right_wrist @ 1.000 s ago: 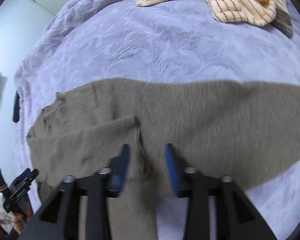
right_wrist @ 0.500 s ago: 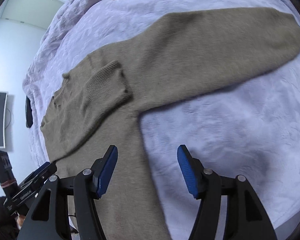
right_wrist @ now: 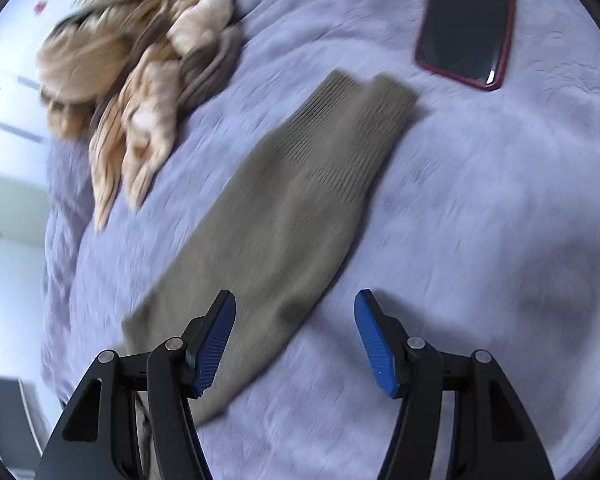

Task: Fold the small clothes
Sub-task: 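Grasp the other sleeve cuff with the right gripper and lay it across the body, then grasp the sweater side edge with the left gripper and fold it inward, then release the fold and lift both grippers away from the sweater, then grasp the sweater hem with both grippers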

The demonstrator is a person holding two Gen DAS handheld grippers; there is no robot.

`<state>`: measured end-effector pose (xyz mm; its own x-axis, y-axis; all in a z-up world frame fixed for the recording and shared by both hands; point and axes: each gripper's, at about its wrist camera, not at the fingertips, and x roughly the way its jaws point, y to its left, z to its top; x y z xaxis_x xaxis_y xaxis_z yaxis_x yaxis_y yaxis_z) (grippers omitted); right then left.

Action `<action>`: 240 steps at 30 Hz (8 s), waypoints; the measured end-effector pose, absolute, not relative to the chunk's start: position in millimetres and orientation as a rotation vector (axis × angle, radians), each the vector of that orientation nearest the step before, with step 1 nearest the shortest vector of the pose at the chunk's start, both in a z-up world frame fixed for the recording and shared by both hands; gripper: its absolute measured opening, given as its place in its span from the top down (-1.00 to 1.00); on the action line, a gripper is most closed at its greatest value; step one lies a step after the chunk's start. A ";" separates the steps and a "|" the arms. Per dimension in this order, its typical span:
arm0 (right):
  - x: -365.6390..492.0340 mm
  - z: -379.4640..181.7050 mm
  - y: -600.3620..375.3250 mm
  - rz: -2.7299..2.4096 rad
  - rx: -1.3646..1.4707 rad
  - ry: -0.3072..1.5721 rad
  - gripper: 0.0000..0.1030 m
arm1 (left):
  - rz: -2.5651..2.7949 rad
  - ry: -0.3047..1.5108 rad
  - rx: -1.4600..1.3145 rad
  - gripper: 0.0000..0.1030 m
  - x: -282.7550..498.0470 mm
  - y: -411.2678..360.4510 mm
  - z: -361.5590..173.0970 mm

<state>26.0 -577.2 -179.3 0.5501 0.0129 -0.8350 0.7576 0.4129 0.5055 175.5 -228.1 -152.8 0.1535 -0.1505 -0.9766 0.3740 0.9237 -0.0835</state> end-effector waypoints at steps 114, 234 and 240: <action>148.2 -197.4 -305.7 -0.032 0.877 1.240 0.75 | -0.195 1.296 -0.175 0.50 224.7 84.4 -160.7; -133.3 -191.9 -269.2 0.401 1.024 1.374 0.77 | -0.589 1.578 -0.358 0.78 -54.4 113.8 -176.4; -122.2 -191.7 -263.6 0.398 1.009 1.410 0.76 | -0.578 1.584 -0.332 0.78 -51.7 107.7 -176.0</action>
